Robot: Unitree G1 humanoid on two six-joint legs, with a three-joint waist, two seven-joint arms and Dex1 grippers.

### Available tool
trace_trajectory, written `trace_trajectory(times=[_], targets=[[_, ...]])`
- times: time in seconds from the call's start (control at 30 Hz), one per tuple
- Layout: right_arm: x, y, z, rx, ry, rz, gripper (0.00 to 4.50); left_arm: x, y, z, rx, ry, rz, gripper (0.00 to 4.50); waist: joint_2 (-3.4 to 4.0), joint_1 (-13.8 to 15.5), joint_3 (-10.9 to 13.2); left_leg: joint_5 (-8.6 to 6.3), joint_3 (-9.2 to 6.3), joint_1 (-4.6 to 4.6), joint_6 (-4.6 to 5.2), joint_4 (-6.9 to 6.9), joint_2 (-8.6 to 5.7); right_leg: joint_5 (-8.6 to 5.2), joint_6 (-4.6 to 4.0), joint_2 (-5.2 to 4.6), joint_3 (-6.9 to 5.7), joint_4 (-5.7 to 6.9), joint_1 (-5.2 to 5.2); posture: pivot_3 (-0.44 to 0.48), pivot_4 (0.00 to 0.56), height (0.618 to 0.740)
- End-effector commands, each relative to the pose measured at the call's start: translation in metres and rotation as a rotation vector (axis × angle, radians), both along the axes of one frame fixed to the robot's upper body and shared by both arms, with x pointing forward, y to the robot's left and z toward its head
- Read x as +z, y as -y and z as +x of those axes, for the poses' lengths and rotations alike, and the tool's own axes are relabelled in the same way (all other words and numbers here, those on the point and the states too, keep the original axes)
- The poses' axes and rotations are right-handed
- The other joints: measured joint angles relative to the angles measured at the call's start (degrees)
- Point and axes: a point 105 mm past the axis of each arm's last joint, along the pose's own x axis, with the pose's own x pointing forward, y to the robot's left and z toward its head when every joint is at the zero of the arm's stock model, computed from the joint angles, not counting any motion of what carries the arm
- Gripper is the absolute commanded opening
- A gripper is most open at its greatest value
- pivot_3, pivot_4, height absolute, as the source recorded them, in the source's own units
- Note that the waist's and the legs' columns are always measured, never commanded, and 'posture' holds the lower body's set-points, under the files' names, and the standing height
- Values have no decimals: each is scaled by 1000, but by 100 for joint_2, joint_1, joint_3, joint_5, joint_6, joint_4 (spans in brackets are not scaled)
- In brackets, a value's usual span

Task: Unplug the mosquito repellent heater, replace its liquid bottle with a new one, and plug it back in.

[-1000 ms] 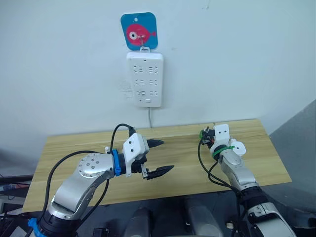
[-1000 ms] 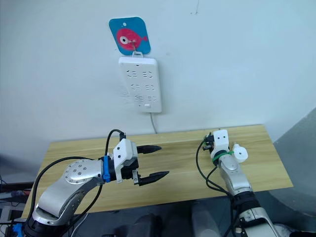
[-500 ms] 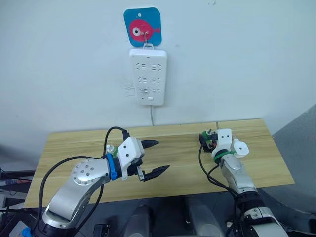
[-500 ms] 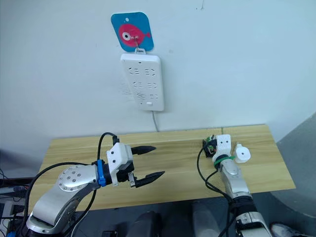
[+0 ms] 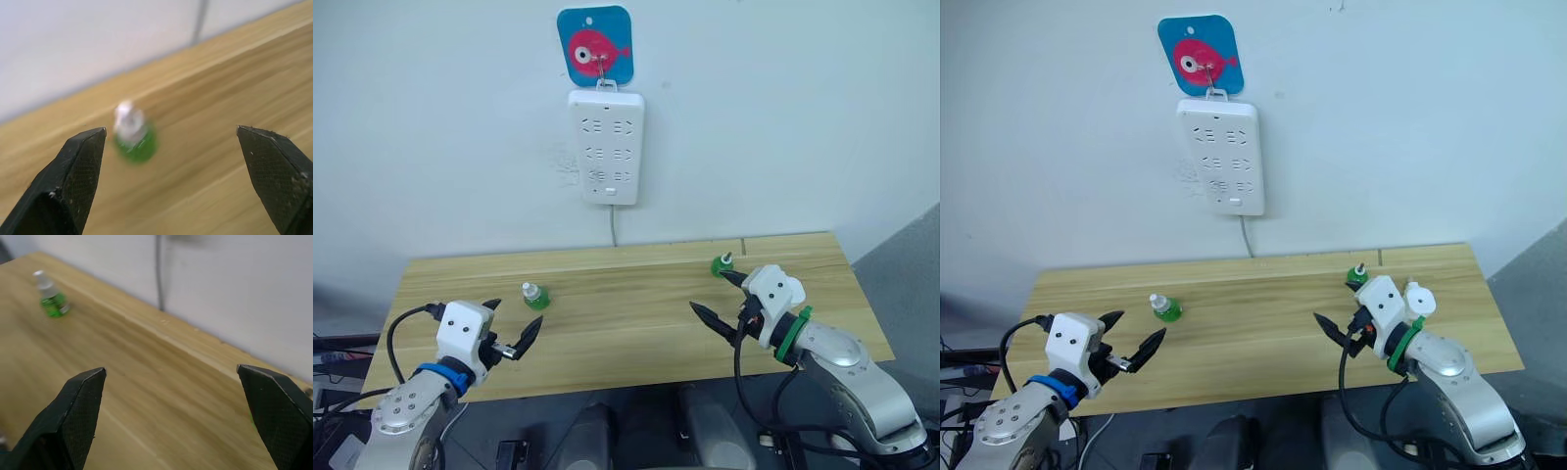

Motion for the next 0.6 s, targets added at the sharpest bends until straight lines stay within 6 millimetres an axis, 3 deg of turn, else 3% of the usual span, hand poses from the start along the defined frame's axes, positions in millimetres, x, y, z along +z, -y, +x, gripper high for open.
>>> trace_trajectory(times=[0.03,0.17,0.6], targets=[[11,-21,-10,148,37,-60,4470,-16,-10,2,40,-34,24,4500,-5,-1,13,0,1,-3,0,-1,0,0,0,0,-2,-1,-3,-73,292,730],[16,-33,-13,200,47,-72,4470,-39,-13,17,62,-82,34,4500,-12,22,28,-1,-15,-9,-1,-9,0,12,-20,-6,-16,-1,-7,-77,302,730],[21,-42,-34,301,-4,-111,4470,-52,0,74,-31,-72,88,4500,-46,101,97,-6,-30,-26,-9,-9,-9,19,-29,-31,-40,-7,-16,-122,311,730]])
